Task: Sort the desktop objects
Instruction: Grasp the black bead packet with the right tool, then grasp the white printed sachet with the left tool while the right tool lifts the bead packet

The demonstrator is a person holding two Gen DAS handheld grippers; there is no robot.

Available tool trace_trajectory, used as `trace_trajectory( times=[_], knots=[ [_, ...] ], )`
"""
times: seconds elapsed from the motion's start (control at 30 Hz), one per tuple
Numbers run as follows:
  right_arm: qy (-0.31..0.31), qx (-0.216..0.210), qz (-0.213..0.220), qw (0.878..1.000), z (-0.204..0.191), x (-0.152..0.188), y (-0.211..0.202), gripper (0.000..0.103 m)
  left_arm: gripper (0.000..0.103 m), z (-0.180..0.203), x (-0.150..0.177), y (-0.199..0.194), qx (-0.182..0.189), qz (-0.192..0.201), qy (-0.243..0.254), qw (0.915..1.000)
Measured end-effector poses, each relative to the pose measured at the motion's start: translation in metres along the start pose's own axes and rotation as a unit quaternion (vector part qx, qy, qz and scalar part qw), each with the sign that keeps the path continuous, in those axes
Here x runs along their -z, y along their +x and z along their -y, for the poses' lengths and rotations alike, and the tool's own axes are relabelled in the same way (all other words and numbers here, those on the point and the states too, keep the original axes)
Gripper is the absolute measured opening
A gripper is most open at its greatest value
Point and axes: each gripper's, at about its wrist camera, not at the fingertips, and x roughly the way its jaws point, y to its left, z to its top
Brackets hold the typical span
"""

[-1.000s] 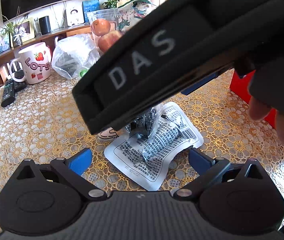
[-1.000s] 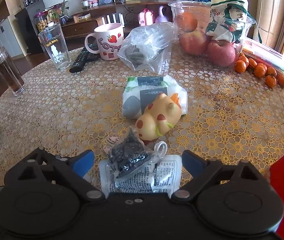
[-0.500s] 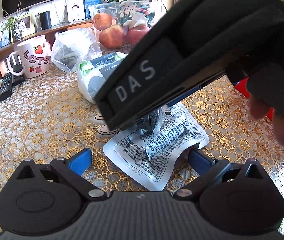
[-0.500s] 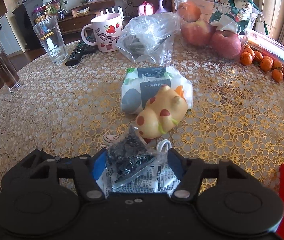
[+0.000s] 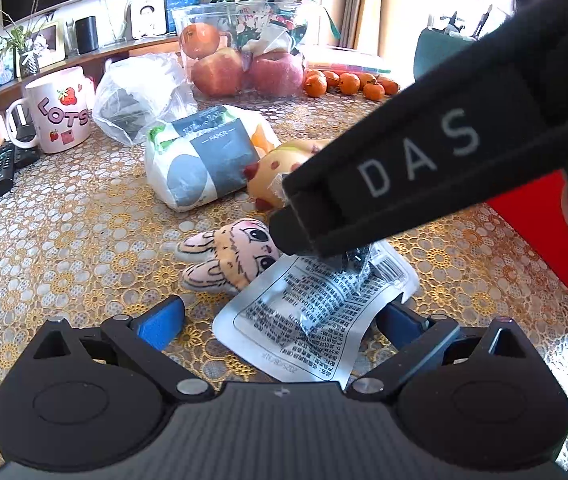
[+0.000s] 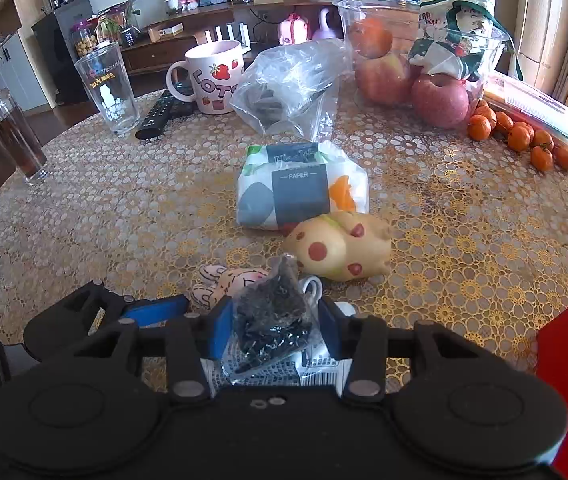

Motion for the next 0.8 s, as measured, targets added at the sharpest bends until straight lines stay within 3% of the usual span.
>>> trace_trajectory(
  times=[0.2,0.27,0.37,0.8],
  knots=[
    [0.005,0.003,-0.001,1.000,0.003,0.004,-0.004,0.044,0.083,0.005,-0.001,-0.004,0.003,0.001,0.006,1.0000],
    [0.008,0.006,0.000,1.000,0.005,0.006,-0.007,0.044,0.072,0.006,-0.002,-0.003,-0.005,0.001,0.009,0.9999],
    [0.011,0.007,0.002,1.000,0.007,0.009,-0.012,0.044,0.066,0.006,-0.002,-0.005,-0.002,0.001,0.010,0.9999],
    [0.020,0.023,0.013,0.999,0.018,0.025,-0.048,0.044,0.058,0.011,0.003,-0.016,-0.008,0.003,-0.011,0.9999]
  ],
)
